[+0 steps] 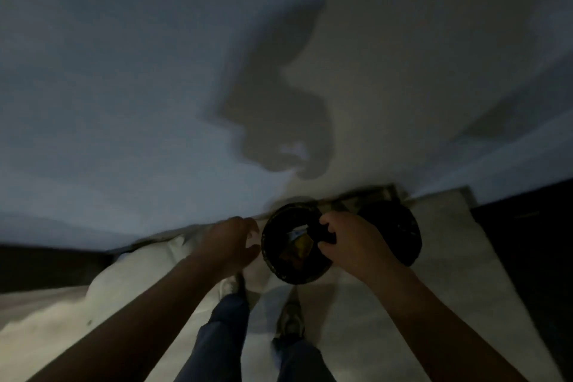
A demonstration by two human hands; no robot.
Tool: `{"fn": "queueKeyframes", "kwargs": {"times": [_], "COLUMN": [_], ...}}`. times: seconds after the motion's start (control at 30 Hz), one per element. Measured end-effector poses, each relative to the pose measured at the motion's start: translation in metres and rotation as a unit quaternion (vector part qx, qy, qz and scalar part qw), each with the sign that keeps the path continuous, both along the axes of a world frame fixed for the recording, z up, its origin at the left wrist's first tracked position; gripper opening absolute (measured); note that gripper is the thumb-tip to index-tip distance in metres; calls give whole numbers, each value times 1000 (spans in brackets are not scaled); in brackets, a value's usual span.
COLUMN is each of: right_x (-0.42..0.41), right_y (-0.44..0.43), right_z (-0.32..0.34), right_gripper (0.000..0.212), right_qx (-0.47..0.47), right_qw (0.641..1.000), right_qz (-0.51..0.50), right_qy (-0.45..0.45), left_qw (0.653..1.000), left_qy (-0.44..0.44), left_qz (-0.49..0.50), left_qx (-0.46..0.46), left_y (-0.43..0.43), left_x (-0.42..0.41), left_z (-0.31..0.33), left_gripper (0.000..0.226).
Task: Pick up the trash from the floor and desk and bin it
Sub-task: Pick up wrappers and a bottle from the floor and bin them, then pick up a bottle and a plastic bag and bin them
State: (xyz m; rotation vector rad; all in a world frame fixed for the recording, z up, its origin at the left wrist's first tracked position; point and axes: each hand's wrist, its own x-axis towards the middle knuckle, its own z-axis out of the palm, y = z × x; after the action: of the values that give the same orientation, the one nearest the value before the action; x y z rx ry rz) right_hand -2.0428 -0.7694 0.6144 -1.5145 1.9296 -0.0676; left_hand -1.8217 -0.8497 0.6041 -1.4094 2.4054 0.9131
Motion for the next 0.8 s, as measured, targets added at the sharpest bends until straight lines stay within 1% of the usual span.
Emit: {"fn": "queueKeyframes", "kwargs": {"times": [0.07,0.17,0.27,0.4,0.5,0.63,0.8], "right_x": [2,15,42,101,159,249,377], "right_y": [-2,-15,-31,-45,-45,-25,41], "right_z": [29,75,117,162,188,213,239], "right_gripper": [41,28,39,41,42,43,42], "right_qx": [-26,-71,-112,-155,-181,-213,-241], "right_qw": [998,988,974,946,917,867,792], "right_qz": [48,138,197,284,355,451,559], "right_qy": [1,19,21,9,3,-13,-45], "left_qw": [999,994,985,966,943,908,845], "left_qy": [8,13,15,9,-5,-40,-75], "left_qz": [28,72,128,213,284,364,485], "left_qx": [-19,-77,-118,-144,-176,-202,-213], "left_y": [13,30,45,71,100,163,280], "left_x": [7,24,51,104,156,230,323], "left_z": [34,79,114,156,182,209,232], "left_gripper": [33,30,32,34,33,29,32]}}
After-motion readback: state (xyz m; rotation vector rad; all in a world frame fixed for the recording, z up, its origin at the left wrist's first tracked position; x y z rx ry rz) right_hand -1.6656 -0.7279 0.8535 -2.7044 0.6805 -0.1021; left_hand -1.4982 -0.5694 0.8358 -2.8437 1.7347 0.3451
